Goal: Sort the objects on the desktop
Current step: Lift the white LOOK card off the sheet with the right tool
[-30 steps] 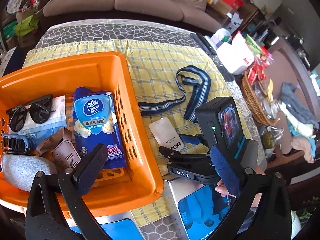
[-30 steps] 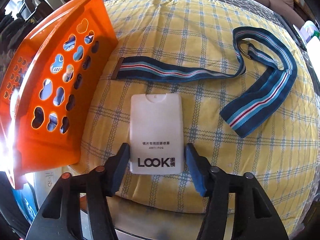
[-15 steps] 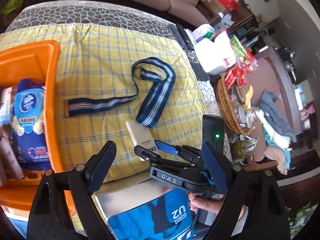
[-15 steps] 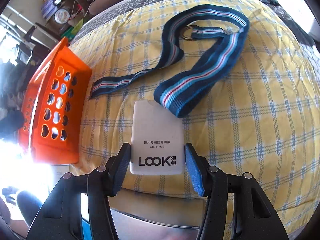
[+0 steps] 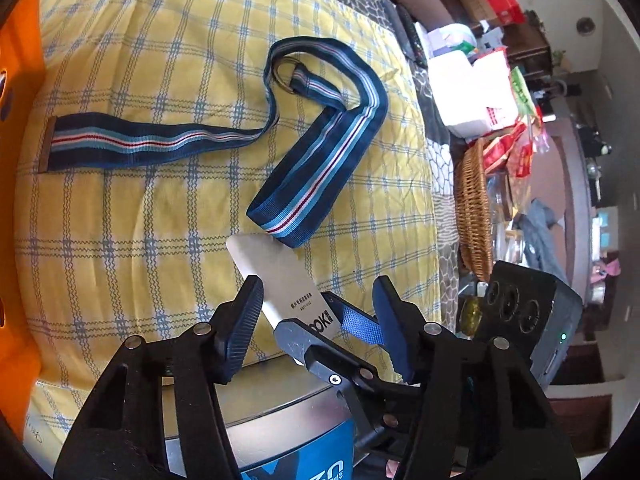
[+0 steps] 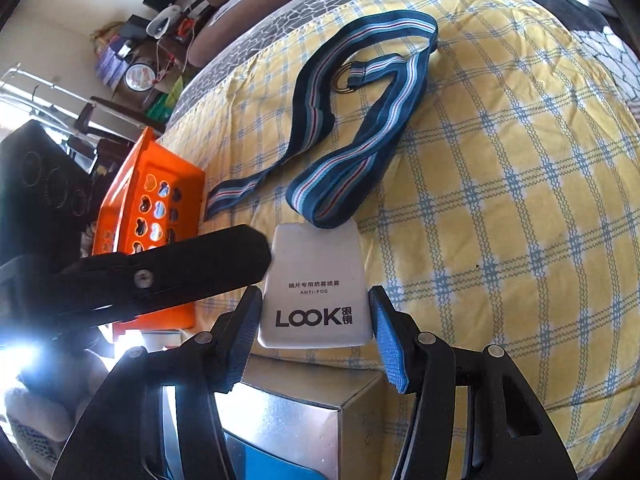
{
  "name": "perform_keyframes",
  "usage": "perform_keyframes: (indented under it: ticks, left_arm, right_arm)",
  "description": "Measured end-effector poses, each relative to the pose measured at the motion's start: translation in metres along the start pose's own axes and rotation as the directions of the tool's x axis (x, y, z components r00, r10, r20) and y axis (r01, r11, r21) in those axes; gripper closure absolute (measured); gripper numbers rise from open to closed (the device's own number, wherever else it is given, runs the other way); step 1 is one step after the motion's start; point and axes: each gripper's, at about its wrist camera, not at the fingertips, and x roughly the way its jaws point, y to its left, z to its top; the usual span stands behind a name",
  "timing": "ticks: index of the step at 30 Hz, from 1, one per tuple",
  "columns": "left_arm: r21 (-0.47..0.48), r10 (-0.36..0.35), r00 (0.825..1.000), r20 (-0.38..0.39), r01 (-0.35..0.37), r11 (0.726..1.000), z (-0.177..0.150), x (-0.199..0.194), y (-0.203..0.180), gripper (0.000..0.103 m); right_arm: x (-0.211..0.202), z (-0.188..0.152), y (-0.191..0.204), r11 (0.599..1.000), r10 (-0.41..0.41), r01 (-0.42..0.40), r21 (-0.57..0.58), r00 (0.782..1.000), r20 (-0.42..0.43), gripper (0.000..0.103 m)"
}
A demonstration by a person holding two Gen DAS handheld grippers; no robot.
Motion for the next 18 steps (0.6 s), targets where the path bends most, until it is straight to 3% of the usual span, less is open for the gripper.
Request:
perform_keyframes:
  ticks: [4,10,13,18]
  left_arm:
    - [-0.045,0.006,1.000,-0.004,-0.006,0.999,0.002,0.001,0.009,0.050]
    - [-0.038,0.018,1.000,-0.021,-0.018,0.999,-0.002,0.004,0.016,0.052]
    - [-0.054,-0.015,0.999,-0.036,0.013,0.998,-0.004,0.011,0.019,0.068]
    - [-0.057,-0.063,0.998,-0.018,0.062,0.996,-0.005,0.005,0.021,0.075]
  right_arm:
    - [0.008,-0.001,0.001,1.000,-0.008,0.008,0.003,1.000,-0.014,0.047]
    - [0.007,0.001,-0.008,0.999,0.009,-0.009,0.044,1.000,-0.006,0.047]
    - [0.008,0.000,-0.007,0.996,0.058,-0.058,0.066,0.998,-0.005,0.047]
    - [0.004,-0.003,-0.001,0.996,0.065,-0.065,0.055,0.998,-0.002,0.047]
